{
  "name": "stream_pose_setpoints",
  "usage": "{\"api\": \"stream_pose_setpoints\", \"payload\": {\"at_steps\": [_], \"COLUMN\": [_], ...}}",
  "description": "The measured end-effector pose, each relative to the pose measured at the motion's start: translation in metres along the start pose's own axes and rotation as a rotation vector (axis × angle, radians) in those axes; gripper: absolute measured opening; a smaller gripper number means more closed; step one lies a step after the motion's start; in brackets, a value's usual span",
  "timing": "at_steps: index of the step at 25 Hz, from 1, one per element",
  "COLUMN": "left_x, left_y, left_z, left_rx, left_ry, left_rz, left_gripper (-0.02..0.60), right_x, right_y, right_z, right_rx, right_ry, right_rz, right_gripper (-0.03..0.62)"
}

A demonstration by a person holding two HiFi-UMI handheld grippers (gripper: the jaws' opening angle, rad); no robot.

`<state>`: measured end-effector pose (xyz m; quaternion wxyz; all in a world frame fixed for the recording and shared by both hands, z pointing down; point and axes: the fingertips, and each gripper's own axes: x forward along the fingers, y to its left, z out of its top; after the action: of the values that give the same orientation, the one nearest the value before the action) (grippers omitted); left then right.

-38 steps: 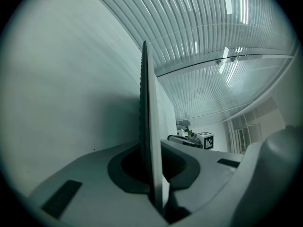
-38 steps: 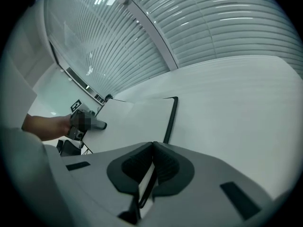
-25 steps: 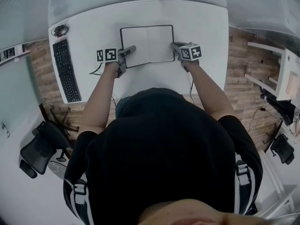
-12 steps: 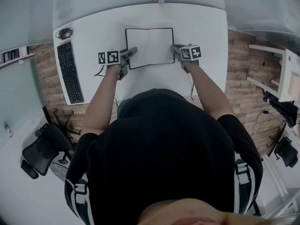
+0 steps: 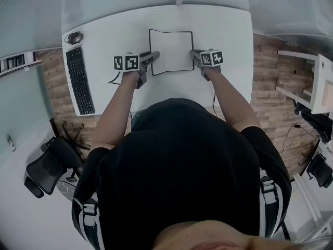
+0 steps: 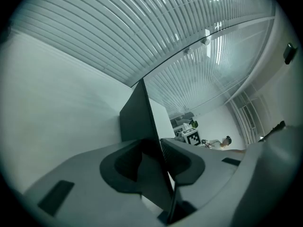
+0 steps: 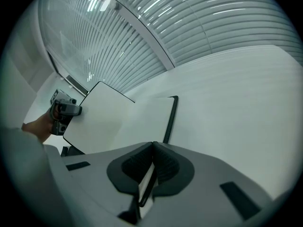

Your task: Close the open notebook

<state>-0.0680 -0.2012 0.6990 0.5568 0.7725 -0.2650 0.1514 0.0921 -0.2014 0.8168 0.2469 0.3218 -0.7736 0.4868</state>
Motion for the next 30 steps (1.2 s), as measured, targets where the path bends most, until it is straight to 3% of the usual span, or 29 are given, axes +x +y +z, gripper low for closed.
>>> {"api": "stream_pose_setpoints", "payload": {"at_steps": [10, 16, 21, 24, 30], "left_x": [0.023, 0.057, 0.092, 0.107, 0.121], "left_y": [-0.047, -0.068, -0.066, -0.067, -0.067], "left_z": [0.008, 0.001, -0.016, -0.025, -0.036], "left_rx": [0.063, 0.033, 0.085, 0.085, 0.062], "left_ry": [0.006, -0.016, 0.058, 0.108, 0.122], "left_rz": [-0.063, -0.188, -0.167, -0.197, -0.259], "left_gripper": [0.150, 0.152, 0.150, 0.152, 0.196], "right_x": [-0.002, 0.000, -0.002, -0.002, -0.001], "right_y": [0.002, 0.001, 0.000, 0.001, 0.004], "right_z": [0.002, 0.003, 0.003, 0.002, 0.001], "right_rx": [0.004, 0.007, 0.006, 0.006, 0.003], "right_ry": [0.000, -0.002, -0.001, 0.004, 0.006], "right_rz": [0.000, 0.003, 0.009, 0.008, 0.013], "right_gripper": [0.035, 0.035, 0.035, 0.035, 0.035]}}
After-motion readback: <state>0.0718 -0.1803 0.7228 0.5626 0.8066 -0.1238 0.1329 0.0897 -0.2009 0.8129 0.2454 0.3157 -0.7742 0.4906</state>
